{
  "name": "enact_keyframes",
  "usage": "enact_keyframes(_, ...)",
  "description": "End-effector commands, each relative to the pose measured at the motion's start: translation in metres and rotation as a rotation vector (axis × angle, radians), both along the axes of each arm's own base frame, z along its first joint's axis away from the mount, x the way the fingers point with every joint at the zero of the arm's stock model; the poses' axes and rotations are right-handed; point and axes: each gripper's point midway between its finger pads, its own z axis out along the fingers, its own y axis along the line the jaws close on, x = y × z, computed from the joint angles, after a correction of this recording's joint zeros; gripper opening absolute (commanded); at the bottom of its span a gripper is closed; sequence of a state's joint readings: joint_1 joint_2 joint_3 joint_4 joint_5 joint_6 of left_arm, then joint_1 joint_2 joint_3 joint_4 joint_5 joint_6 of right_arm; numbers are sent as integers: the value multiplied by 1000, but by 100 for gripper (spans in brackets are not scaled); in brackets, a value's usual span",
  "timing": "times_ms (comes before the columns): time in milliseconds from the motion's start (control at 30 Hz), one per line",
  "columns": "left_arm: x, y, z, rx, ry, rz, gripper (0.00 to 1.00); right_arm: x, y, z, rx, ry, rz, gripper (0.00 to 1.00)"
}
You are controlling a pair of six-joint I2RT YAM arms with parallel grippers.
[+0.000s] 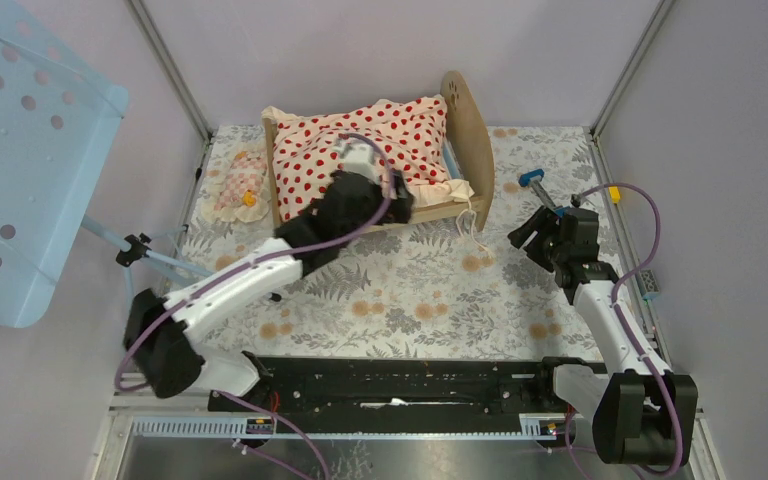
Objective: Set up the pet bed
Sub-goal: Adjust the bed frame at the center of the board.
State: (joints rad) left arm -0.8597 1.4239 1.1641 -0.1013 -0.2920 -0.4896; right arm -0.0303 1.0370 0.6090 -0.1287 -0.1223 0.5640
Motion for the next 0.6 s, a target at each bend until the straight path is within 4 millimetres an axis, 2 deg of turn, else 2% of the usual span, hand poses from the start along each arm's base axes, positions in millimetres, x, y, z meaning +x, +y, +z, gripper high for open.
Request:
enact_keyframes(0, 4, 97, 6, 46, 61, 252, 98, 11, 5, 34, -1, -95, 42, 72)
enact_keyframes(100, 10, 156, 7, 41, 98, 400, 95, 11, 9, 40, -5, -111, 64, 72)
enact_keyframes(233, 21, 225, -8, 1, 180, 557, 86, 9, 15, 53, -13, -125, 99, 72)
enact_keyframes(367, 30, 257, -28, 32, 239, 648, 85, 5, 17, 63, -4, -147, 101, 72)
enact_keyframes(433, 32, 268, -37, 34, 262, 694, 83, 1, 26, 66, 2, -154, 129, 72)
enact_keyframes(567, 31, 285, -45, 3, 264, 765, 69, -4, 27, 68, 5, -157, 132, 71)
